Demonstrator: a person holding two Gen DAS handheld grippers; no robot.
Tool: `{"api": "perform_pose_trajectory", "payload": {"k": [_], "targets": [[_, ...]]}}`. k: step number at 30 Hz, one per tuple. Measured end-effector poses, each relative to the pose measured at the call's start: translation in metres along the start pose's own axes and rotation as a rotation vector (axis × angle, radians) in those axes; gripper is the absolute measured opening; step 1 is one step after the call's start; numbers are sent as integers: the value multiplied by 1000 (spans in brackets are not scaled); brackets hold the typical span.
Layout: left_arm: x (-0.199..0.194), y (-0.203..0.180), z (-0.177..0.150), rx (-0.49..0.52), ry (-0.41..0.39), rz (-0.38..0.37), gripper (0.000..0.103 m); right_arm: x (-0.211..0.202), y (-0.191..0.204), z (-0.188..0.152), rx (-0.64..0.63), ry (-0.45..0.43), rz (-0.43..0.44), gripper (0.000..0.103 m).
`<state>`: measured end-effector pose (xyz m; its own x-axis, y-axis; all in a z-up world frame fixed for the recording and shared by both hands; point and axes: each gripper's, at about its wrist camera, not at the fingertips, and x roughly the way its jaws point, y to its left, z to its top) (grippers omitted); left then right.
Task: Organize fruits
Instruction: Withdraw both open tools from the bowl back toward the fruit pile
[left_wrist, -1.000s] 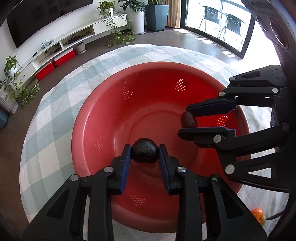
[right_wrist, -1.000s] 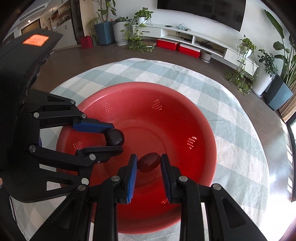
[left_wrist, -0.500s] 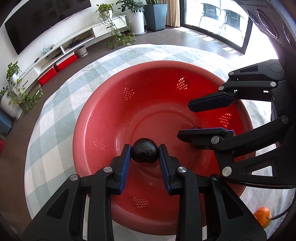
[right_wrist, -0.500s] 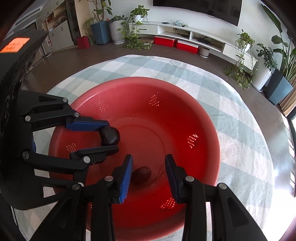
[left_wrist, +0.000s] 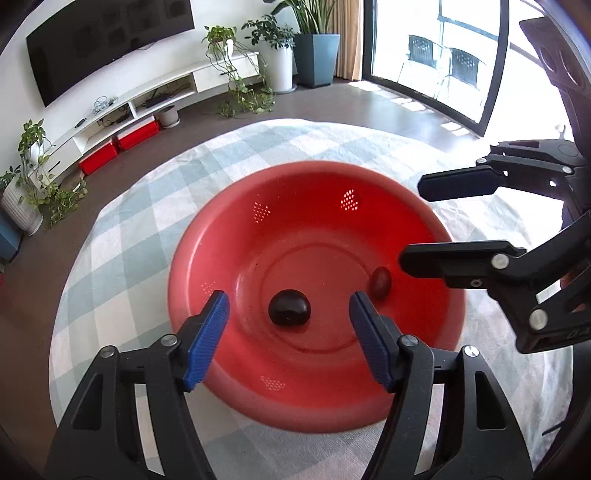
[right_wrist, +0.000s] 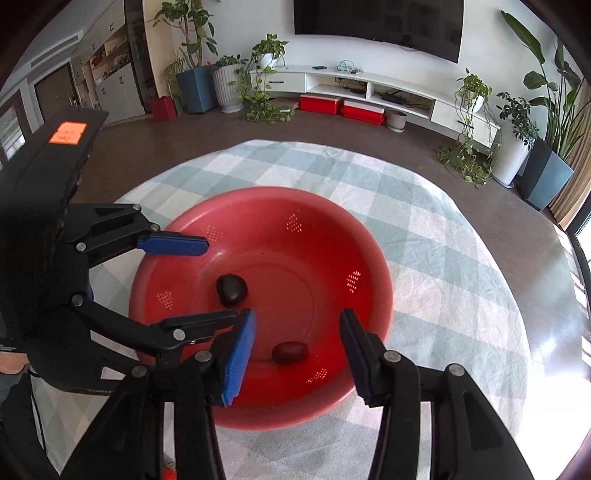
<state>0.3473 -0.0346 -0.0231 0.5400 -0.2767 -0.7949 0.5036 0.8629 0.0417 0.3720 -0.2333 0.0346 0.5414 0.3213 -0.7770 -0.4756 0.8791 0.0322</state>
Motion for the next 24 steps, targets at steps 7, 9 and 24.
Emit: {"api": "perform_pose_trajectory", "payload": {"k": [7, 9, 24], "targets": [[-83, -4, -34, -68, -181, -45, 103, -75, -2, -32, 145, -173, 87, 88], [-109, -16, -51, -57, -230, -34, 103, -91, -1, -49, 181, -199, 115, 90], [-182, -75, -206, -294, -160, -110, 103, -137, 29, -201, 477, -180, 219, 98]]}}
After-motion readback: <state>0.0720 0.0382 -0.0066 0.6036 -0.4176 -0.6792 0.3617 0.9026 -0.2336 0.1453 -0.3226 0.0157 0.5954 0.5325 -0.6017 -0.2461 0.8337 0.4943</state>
